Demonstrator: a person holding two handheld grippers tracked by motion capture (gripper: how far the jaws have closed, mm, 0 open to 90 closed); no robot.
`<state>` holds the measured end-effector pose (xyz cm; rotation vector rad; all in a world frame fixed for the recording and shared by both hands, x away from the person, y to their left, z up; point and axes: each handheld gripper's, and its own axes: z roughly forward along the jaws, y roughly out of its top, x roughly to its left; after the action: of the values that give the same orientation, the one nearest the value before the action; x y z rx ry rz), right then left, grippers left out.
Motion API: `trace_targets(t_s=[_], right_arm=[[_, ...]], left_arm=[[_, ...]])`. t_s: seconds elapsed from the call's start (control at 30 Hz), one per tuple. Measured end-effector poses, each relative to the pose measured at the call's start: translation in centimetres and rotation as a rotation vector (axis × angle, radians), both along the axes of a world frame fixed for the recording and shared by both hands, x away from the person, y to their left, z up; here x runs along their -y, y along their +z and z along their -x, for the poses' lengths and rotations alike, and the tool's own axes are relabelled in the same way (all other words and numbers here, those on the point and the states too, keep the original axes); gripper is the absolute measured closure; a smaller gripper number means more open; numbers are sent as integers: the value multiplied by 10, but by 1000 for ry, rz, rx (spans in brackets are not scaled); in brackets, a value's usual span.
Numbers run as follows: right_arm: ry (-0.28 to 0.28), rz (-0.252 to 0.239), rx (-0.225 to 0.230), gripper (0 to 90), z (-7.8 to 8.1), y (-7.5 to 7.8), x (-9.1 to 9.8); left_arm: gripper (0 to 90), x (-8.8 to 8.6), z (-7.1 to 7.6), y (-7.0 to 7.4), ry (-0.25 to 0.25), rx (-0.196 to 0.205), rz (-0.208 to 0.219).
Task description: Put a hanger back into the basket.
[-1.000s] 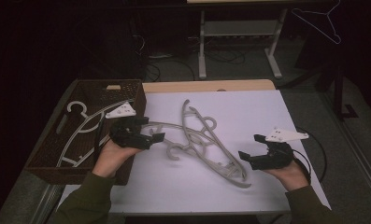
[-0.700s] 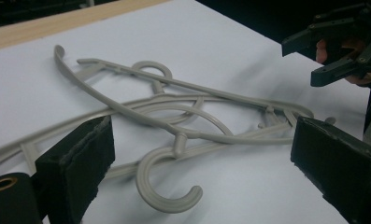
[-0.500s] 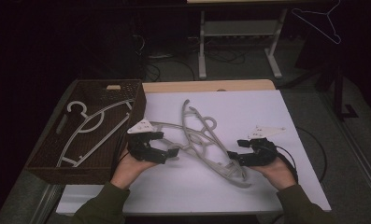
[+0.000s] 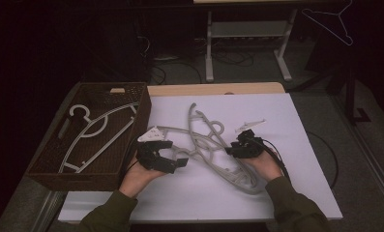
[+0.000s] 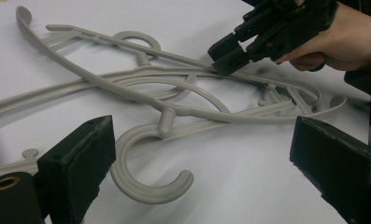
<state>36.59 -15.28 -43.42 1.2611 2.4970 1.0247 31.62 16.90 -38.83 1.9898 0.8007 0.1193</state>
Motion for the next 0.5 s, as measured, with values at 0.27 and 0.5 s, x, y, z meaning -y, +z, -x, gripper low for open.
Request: trace_targets(t_s=[0.27, 0.5], right_arm=[[-3, 7, -35, 726, -2, -5, -4], [-39, -11, -25, 800, -1, 0, -1]], left_arm=[[67, 0, 0, -3, 0, -12, 0], [67, 1, 0, -4, -4, -17, -2]])
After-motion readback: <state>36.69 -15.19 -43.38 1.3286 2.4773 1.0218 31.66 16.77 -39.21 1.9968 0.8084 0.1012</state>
